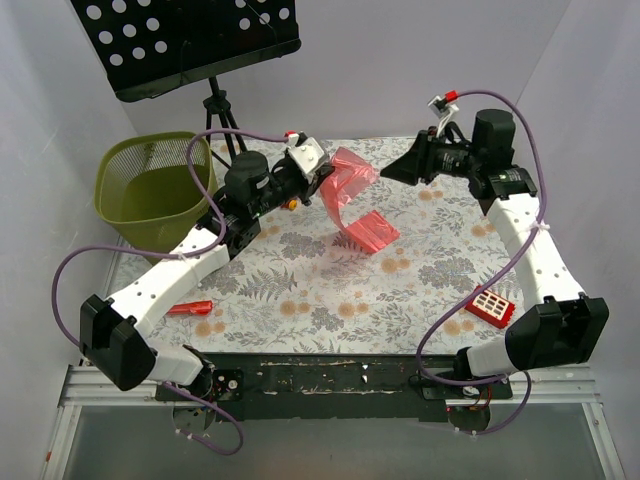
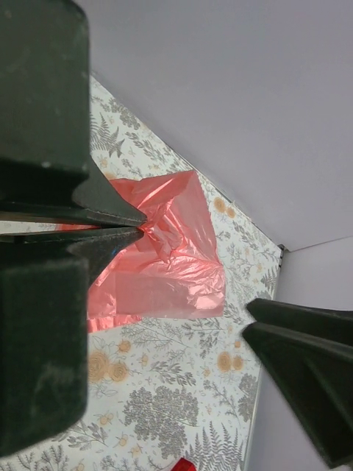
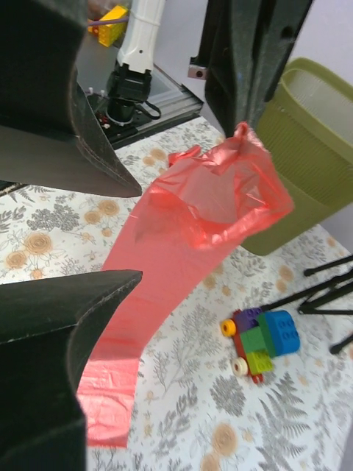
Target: Put the trash bags into the trash bin
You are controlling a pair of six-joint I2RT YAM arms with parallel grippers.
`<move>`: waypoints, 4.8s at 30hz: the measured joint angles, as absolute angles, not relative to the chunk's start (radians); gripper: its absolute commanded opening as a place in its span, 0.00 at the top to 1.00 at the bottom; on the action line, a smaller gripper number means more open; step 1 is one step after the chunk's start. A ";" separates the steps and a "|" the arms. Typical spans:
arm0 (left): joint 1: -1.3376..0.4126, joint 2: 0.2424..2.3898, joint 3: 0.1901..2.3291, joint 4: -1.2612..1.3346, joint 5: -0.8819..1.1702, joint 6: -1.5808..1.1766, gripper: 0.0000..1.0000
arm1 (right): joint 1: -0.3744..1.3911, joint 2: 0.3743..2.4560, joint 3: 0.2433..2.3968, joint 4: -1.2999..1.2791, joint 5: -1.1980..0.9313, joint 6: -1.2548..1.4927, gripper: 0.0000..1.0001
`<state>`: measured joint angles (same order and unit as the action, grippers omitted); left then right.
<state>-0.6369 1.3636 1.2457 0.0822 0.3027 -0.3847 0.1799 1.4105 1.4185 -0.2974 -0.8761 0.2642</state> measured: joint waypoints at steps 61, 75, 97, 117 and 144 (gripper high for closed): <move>-0.690 1.058 0.841 0.374 0.403 0.217 1.00 | 0.218 1.393 1.244 -0.070 -1.219 0.468 0.43; -0.690 1.058 0.841 0.374 0.403 0.216 1.00 | 0.212 1.364 1.244 -0.052 -1.256 0.449 0.42; -0.690 1.059 0.841 0.375 0.403 0.213 1.00 | 0.238 1.363 1.243 -0.079 -1.232 0.409 0.46; -0.690 1.059 0.841 0.374 0.403 0.213 1.00 | 0.257 1.381 1.240 -0.113 -1.205 0.381 0.49; -0.690 1.077 0.841 0.346 0.377 0.197 1.00 | 0.318 1.382 1.241 -0.155 -1.151 0.333 0.57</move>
<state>-0.6903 1.0767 0.8410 0.3458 0.3771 0.1974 0.3180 1.3815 1.2407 -0.1547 -1.1511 0.3328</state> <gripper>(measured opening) 0.010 0.441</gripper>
